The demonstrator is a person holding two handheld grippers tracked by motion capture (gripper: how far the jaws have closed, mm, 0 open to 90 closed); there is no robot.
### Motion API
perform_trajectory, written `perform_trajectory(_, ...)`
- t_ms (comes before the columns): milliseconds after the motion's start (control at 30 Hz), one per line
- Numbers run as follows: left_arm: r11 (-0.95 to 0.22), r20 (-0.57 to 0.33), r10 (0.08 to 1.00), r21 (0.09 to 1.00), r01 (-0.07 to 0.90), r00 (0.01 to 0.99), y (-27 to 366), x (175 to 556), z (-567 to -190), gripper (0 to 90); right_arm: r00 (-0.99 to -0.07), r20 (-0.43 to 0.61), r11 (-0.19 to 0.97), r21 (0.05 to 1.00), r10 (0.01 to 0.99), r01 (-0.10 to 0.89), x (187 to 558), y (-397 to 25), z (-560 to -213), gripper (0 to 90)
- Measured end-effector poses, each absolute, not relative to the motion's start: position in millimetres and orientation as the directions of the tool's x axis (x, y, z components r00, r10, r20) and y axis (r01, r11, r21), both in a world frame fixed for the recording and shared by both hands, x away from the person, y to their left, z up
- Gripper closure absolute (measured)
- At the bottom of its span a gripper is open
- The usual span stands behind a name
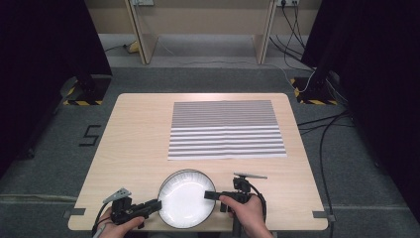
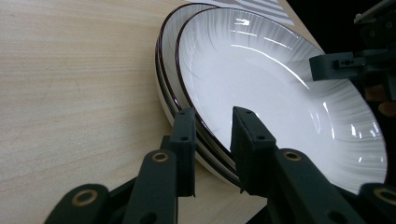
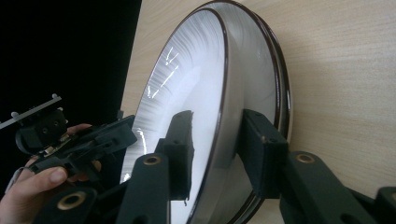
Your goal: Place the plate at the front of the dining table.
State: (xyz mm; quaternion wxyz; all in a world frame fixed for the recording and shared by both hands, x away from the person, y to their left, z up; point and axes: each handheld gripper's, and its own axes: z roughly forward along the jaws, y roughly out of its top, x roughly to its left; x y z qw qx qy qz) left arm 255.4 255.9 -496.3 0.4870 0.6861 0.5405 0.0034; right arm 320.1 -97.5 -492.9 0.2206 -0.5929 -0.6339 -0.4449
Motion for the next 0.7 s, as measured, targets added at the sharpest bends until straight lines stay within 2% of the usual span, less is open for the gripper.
perform_trajectory(133, 0.04, -0.508, 0.752, 0.67, 0.741, 0.419, 255, 257, -494, 71.3, -0.24, 0.78, -0.061, 0.335, 0.578, 0.94, 319, -96, -492, 67.6)
perform_trajectory(333, 0.029, -0.498, 0.755, 0.675, 0.737, 0.427, 254, 256, -492, 70.0, -0.201, 0.783, -0.097, 0.315, 0.588, 0.944, 319, -97, -494, 75.0)
perform_trajectory(400, 0.037, -0.509, 0.745, 0.677, 0.735, 0.431, 255, 258, -492, 66.2, -0.159, 0.817, -0.145, 0.283, 0.554, 0.948, 319, -100, -498, 76.4)
perform_trajectory(467, 0.04, -0.511, 0.739, 0.682, 0.73, 0.438, 255, 259, -492, 58.6, -0.109, 0.859, -0.195, 0.234, 0.5, 0.952, 321, -104, -504, 76.6)
perform_trajectory(600, 0.021, -0.444, 0.746, 0.76, 0.649, 0.496, 254, 258, -481, 47.0, -0.126, 0.848, -0.195, 0.259, 0.514, 0.946, 322, -104, -504, 77.4)
perform_trajectory(700, 0.012, -0.402, 0.755, 0.798, 0.602, 0.517, 257, 258, -473, 42.2, -0.129, 0.856, -0.203, 0.261, 0.501, 0.944, 325, -105, -505, 76.6)
